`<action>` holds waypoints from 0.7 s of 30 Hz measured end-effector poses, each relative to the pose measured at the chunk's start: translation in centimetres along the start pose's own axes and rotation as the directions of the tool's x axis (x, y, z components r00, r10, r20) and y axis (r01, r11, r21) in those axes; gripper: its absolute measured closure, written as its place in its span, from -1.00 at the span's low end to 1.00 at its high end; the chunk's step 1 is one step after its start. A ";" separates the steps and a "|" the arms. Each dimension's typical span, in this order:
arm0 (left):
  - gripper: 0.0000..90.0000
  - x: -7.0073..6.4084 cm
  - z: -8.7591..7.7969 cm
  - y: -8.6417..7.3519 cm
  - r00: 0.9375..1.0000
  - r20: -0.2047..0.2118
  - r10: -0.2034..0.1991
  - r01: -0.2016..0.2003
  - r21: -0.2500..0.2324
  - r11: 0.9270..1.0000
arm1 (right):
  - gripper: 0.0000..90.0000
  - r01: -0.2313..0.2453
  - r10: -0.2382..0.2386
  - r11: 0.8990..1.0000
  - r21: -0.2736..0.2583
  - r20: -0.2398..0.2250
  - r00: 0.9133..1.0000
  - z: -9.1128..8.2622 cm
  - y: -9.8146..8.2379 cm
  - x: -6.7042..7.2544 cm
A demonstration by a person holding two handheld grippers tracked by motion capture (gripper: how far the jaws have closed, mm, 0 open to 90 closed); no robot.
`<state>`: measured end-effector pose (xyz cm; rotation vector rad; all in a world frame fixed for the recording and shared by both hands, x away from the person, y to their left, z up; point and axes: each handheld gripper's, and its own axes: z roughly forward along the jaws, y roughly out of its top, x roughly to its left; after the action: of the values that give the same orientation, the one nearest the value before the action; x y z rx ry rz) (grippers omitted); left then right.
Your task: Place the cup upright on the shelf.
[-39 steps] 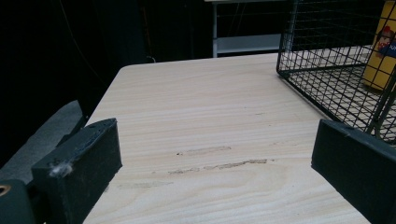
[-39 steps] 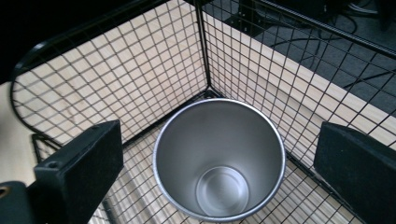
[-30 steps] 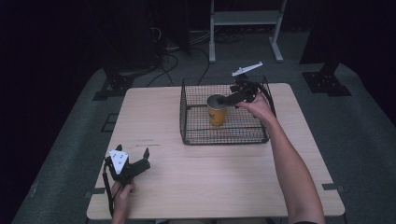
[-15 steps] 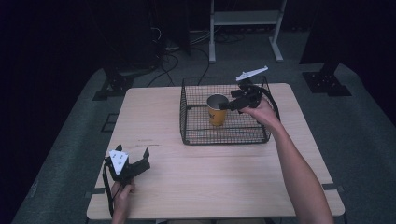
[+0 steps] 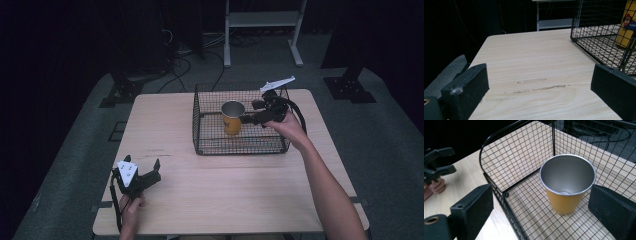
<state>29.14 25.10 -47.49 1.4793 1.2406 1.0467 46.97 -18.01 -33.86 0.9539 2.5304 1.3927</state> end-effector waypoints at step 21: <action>-0.98 0.0 0.0 0.0 1.000 0.000 0.005 -0.005 0.001 1.000 | -0.88 0.016 -0.017 0.999 -0.036 -0.036 0.999 -2.6 -3.9 1.8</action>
<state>29.13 25.05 -47.50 1.4844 1.2379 1.0495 42.75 -20.38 -35.07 0.9073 2.5245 1.4587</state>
